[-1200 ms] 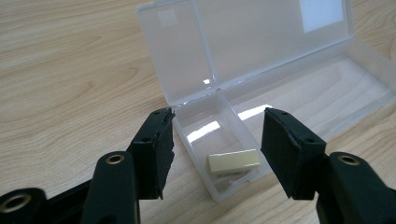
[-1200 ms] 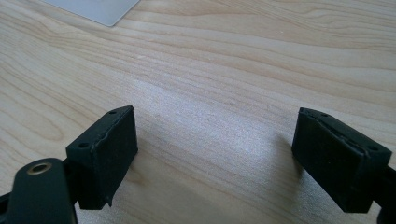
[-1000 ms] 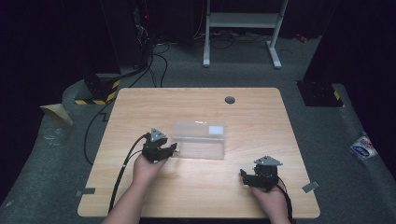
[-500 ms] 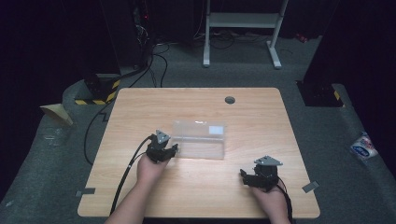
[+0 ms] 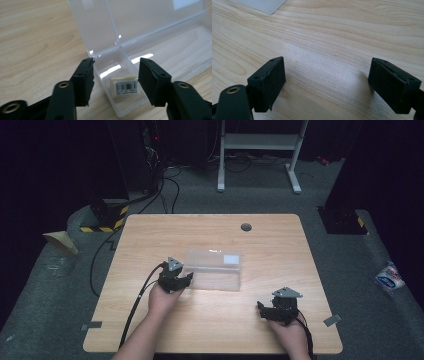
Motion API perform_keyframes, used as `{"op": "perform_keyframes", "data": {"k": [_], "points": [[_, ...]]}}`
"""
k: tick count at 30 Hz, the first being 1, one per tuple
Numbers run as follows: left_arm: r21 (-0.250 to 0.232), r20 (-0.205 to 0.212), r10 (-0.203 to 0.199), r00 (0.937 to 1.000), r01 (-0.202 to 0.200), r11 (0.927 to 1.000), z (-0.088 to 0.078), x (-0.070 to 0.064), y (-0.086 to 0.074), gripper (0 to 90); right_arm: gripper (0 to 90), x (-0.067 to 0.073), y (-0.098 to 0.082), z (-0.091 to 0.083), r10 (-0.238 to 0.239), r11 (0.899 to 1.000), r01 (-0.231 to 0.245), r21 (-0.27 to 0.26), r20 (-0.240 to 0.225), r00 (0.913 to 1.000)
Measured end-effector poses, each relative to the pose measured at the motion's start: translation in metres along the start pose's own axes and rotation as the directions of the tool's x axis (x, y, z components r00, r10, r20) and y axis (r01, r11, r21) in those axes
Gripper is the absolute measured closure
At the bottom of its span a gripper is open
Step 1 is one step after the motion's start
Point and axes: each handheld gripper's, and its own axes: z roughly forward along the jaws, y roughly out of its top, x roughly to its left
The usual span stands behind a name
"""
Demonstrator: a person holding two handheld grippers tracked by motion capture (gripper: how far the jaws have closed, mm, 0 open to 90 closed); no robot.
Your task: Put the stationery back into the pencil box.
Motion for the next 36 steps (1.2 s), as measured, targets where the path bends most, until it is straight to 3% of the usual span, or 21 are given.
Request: {"op": "perform_keyframes", "data": {"k": [3,10,14,18,26,33,36], "points": [[0.025,-0.029,0.003,0.9996,-0.002,0.9997,0.007,0.0,-0.002,44.5,14.1,0.0,0.0,0.0,-0.001,1.0,0.001,0.0,0.001,1.0],[-0.007,-0.038,-0.023,0.999,0.023,0.9997,0.007,0.003,0.001,44.4,14.1,0.0,0.0,0.0,-0.001,1.0,0.001,0.002,0.0,1.0],[-0.048,-0.005,-0.045,0.999,0.045,0.9978,-0.005,0.005,0.003,42.5,14.1,0.0,0.0,0.0,-0.004,1.0,0.004,0.001,0.0,1.0],[-0.074,0.075,-0.084,0.9936,0.09,0.9932,-0.022,0.01,-0.002,38.4,14.1,0.0,0.0,0.0,-0.001,1.0,0.001,0.002,0.0,1.0],[-0.042,0.116,-0.101,0.9881,0.106,0.9935,-0.048,0.026,-0.039,30.9,14.1,0.0,0.0,0.0,0.004,1.0,-0.004,0.0,0.001,1.0],[0.024,0.072,-0.113,0.991,0.111,0.9935,-0.066,0.046,-0.082,23.8,14.0,0.0,0.0,0.0,0.002,1.0,-0.002,-0.001,0.0,1.0],[0.047,0.038,-0.096,0.9946,0.094,0.9944,-0.077,0.054,-0.097,18.8,14.1,0.0,0.0,0.0,0.005,1.0,-0.005,0.0,0.0,1.0]]}}
